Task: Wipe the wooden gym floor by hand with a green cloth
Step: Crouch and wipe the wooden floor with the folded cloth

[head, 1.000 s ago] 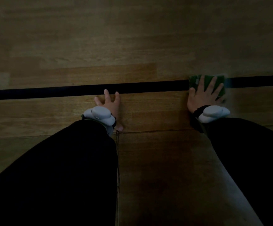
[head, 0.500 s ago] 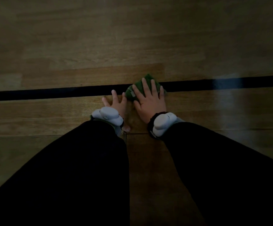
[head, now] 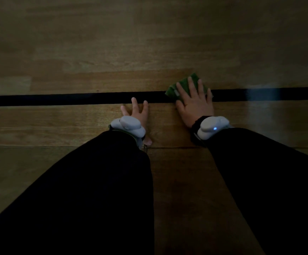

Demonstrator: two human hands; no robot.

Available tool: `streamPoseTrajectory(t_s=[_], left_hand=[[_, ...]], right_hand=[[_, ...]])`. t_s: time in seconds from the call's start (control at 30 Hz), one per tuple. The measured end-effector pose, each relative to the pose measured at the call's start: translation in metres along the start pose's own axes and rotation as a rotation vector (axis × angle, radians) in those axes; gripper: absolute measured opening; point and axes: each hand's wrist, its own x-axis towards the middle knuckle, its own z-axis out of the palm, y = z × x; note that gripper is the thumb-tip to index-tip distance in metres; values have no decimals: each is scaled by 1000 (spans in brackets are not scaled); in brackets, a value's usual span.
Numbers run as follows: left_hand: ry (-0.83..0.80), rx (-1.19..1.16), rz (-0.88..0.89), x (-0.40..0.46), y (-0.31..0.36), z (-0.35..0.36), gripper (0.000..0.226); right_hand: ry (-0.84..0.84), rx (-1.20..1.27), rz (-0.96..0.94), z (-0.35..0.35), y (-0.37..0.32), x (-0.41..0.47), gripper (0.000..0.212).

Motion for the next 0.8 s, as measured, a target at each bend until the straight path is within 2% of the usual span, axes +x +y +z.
streamPoseTrajectory(t_s=[0.2, 0.4, 0.57, 0.67, 0.8], left_hand=[[14, -21, 3, 0, -1, 0, 135], [-2, 8, -18, 1, 0, 0, 135], [-8, -4, -23, -2, 5, -4, 135], [-3, 22, -54, -1, 7, -1, 129], [95, 133, -68, -1, 12, 3, 91]], right_hand=[[11, 59, 222, -17, 70, 1, 56], [52, 61, 302, -12, 48, 3, 56], [-9, 31, 127, -10, 14, -5, 57], [11, -5, 54, 6, -26, -17, 58], [29, -26, -68, 30, -60, -34, 58]])
